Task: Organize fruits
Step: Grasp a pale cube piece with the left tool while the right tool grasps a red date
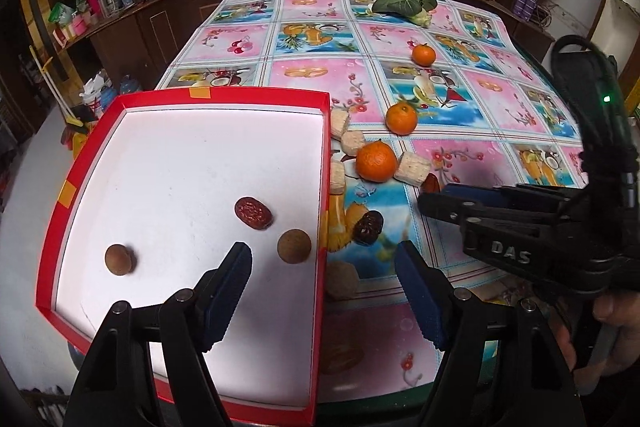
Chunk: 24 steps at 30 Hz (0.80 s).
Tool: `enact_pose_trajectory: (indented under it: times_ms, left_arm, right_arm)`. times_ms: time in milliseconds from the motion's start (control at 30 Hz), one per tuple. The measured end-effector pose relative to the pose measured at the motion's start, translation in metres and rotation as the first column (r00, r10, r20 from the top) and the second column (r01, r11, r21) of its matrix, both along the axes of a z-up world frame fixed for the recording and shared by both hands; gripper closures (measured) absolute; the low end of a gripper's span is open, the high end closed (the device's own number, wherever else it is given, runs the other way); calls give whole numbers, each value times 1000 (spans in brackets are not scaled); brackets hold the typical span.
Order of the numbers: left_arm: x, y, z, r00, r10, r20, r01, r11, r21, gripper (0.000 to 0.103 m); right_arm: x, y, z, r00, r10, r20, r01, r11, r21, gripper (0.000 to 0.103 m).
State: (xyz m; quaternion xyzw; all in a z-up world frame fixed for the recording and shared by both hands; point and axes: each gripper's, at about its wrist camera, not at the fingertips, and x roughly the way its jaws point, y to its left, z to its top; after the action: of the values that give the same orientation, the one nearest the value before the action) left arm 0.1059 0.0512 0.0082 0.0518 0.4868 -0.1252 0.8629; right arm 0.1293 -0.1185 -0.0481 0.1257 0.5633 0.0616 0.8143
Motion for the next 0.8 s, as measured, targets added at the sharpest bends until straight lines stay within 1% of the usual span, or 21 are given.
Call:
enact_pose_trajectory:
  times_ms: [67,100,133,167,267,333,433,467,567,667,767,800]
  left_arm:
    - [3,-2,-1,1000,-7,-4,7,1000,-1,30]
    - [4,-3,-1,1000,-10,-8,10,1000,-7,30]
    - [6,-4,-1,1000,-19,-17,19,1000,-19,31]
    - [7,-6,-2,999,-28,-26,27,999,-30,32]
    - [14,-12,-4,998,-48,-49,47,998,-37,36]
    - [20,-18,-7,996,-68,-62,67,997,-26,37]
    - [31,-30,-16,992,-87,-96,88,996,8,50]
    - [35,-35,-19,992,-86,-94,91,995,46,51]
    - [46,-45,-25,991,-77,-114,89,991,104,51]
    - [50,-54,-24,993,-76,-94,91,982,163,58]
    - [49,-57,-22,993,-78,-91,92,983,158,58]
    - [52,-57,-22,992,-75,-99,89,986,144,58]
  right_arm:
    - [5,5,-5,1000,5,-2,-5,1000,-17,80]
    - [5,8,-7,1000,7,-2,-7,999,-45,87]
    - [4,11,-6,1000,11,11,-10,996,-84,87]
    - [1,13,-6,1000,20,17,-19,995,-96,87]
    - [-9,6,-5,1000,18,25,-16,995,-100,88]
    - [-17,-5,-3,1000,-5,26,7,996,-93,88]
    - [-30,-23,-1,999,-41,31,43,996,-80,88]
    - [-35,-29,0,998,-56,33,58,996,-71,88]
    - [-43,-42,1,996,-80,39,82,996,-46,89]
    - [-46,-46,2,996,-79,46,80,996,-33,89]
    - [-46,-47,2,996,-72,49,74,997,-31,89]
    - [-46,-47,2,996,-72,50,74,997,-30,89]
